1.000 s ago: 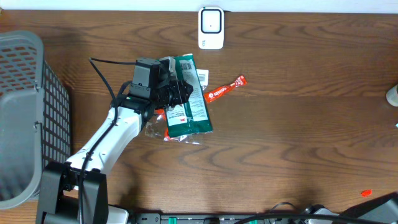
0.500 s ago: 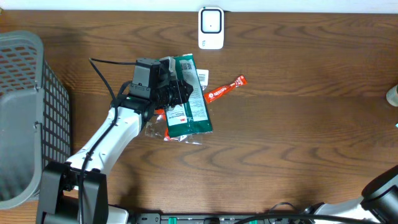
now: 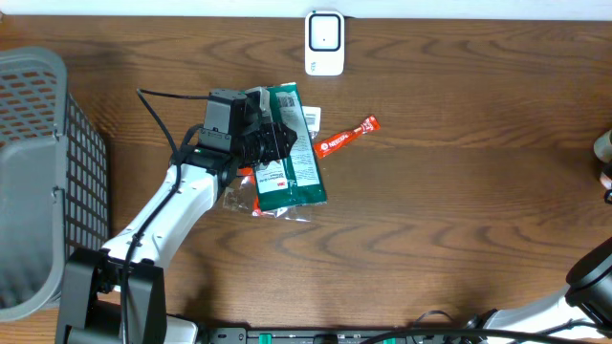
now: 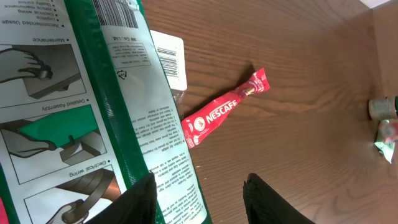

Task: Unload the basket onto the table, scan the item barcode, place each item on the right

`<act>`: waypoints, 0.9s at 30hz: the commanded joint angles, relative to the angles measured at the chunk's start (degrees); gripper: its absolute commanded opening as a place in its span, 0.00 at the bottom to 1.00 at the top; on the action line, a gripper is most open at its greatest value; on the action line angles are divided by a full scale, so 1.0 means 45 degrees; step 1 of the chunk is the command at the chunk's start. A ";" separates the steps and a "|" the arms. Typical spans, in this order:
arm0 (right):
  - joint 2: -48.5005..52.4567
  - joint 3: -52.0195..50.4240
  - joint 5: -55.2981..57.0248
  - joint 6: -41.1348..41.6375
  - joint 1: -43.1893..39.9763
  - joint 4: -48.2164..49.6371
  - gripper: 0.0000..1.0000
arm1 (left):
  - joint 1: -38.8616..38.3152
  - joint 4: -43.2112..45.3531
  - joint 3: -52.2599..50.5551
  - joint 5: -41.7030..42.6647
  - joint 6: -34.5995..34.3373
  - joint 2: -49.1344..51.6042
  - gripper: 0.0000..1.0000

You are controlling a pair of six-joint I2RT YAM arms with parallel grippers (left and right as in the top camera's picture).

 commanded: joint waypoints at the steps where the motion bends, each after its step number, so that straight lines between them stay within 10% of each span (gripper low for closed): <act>1: -0.0248 0.0243 -0.0053 0.0078 0.0097 -0.0155 0.43 | 0.0019 0.0010 0.0000 -0.0160 -0.0068 -0.0019 0.46; 15: -0.2059 0.0515 -0.0559 0.0068 0.0034 -0.0345 0.75 | 0.0019 0.0005 0.0000 -0.0160 -0.0058 -0.0019 0.46; 20: -0.2331 0.1171 0.0714 -0.0631 -0.0039 -0.1103 0.46 | 0.0019 0.0005 0.0000 -0.0160 -0.0058 -0.0019 0.46; 24: -0.2147 0.1180 0.1787 -0.1472 -0.0039 -0.1933 0.78 | 0.0019 0.0000 0.0000 -0.0165 -0.0005 -0.0019 0.46; 27: -0.2123 0.1180 0.1778 -0.1744 -0.0039 -0.2268 0.45 | 0.0019 0.0000 0.0000 -0.0165 0.0039 -0.0019 0.47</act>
